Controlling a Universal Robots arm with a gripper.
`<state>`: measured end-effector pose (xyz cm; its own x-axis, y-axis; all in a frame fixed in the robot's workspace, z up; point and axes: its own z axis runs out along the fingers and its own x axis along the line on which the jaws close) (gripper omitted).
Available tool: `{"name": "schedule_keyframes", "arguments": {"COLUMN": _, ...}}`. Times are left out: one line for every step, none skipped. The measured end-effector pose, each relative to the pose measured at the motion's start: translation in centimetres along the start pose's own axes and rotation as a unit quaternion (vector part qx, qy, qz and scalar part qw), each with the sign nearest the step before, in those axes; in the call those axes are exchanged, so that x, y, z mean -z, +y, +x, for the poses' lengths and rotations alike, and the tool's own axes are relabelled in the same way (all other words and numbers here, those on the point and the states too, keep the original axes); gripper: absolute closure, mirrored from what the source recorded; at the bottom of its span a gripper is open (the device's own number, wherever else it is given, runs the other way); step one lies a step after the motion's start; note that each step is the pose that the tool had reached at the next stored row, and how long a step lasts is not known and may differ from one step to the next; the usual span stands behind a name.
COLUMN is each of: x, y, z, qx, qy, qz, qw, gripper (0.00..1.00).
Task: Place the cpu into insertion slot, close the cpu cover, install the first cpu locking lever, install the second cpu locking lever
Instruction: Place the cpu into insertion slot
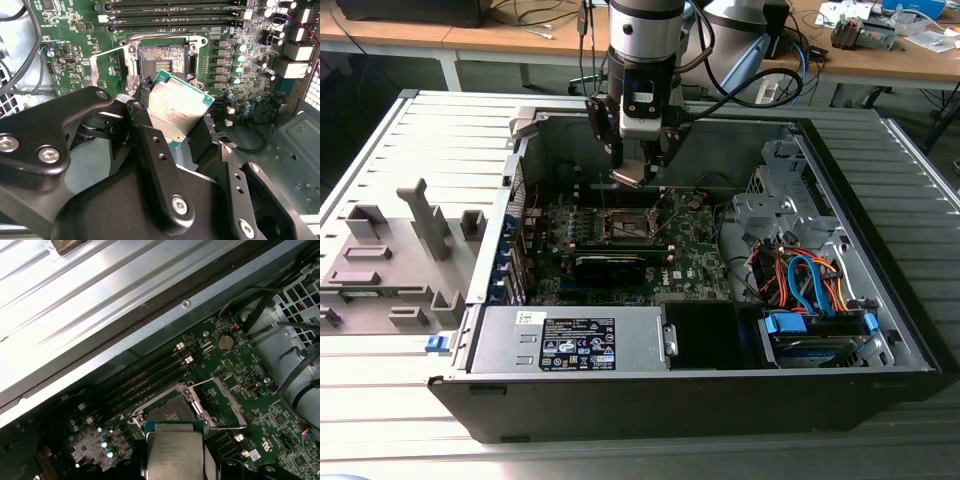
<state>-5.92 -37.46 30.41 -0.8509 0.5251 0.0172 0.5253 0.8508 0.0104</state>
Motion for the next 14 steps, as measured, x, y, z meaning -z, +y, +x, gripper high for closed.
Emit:
{"name": "schedule_keyframes", "arguments": {"x": 0.00, "y": 0.00, "z": 0.00, "qx": -0.001, "qy": 0.0000, "qz": 0.0000, "qw": 1.00000, "gripper": 0.45}}
{"name": "schedule_keyframes", "arguments": {"x": 0.00, "y": 0.00, "z": 0.00, "qx": -0.001, "qy": 0.0000, "qz": 0.0000, "qw": 1.00000, "gripper": 0.45}}
{"name": "schedule_keyframes", "arguments": {"x": 0.00, "y": 0.00, "z": 0.00, "qx": -0.002, "qy": 0.0000, "qz": 0.0000, "qw": 1.00000, "gripper": 0.45}}
{"name": "schedule_keyframes", "arguments": {"x": 0.00, "y": 0.00, "z": 0.00, "qx": -0.002, "qy": -0.0001, "qz": 0.0000, "qw": 1.00000, "gripper": 0.45}}
{"name": "schedule_keyframes", "arguments": {"x": -0.01, "y": 0.00, "z": 0.00, "qx": -0.003, "qy": 0.0000, "qz": 0.0000, "qw": 1.00000, "gripper": 0.45}}
{"name": "schedule_keyframes", "arguments": {"x": -0.01, "y": 0.00, "z": 0.00, "qx": -0.003, "qy": 0.0000, "qz": 0.0000, "qw": 0.99999, "gripper": 0.45}}
{"name": "schedule_keyframes", "arguments": {"x": -0.01, "y": 0.00, "z": 0.00, "qx": -0.004, "qy": 0.0000, "qz": -0.0001, "qw": 0.99999, "gripper": 0.45}}
{"name": "schedule_keyframes", "arguments": {"x": -0.01, "y": 0.00, "z": 0.00, "qx": -0.005, "qy": -0.0001, "qz": -0.0001, "qw": 0.99999, "gripper": 0.45}}
{"name": "schedule_keyframes", "arguments": {"x": -0.02, "y": 0.00, "z": 0.00, "qx": -0.006, "qy": -0.0001, "qz": -0.0001, "qw": 0.99998, "gripper": 0.45}}
{"name": "schedule_keyframes", "arguments": {"x": -0.02, "y": 0.00, "z": 0.00, "qx": -0.007, "qy": -0.0001, "qz": -0.0001, "qw": 0.99998, "gripper": 0.45}}
{"name": "schedule_keyframes", "arguments": {"x": -0.02, "y": 0.00, "z": 0.00, "qx": -0.007, "qy": -0.0001, "qz": -0.0001, "qw": 0.99997, "gripper": 0.45}}
{"name": "schedule_keyframes", "arguments": {"x": -0.02, "y": 0.00, "z": 0.00, "qx": -0.008, "qy": -0.0001, "qz": -0.0001, "qw": 0.99997, "gripper": 0.45}}
{"name": "schedule_keyframes", "arguments": {"x": -0.02, "y": 0.00, "z": 0.00, "qx": -0.009, "qy": -0.0001, "qz": -0.0001, "qw": 0.99996, "gripper": 0.45}}
{"name": "schedule_keyframes", "arguments": {"x": -0.02, "y": 0.00, "z": 0.00, "qx": -0.010, "qy": -0.0001, "qz": -0.0002, "qw": 0.99995, "gripper": 0.45}}
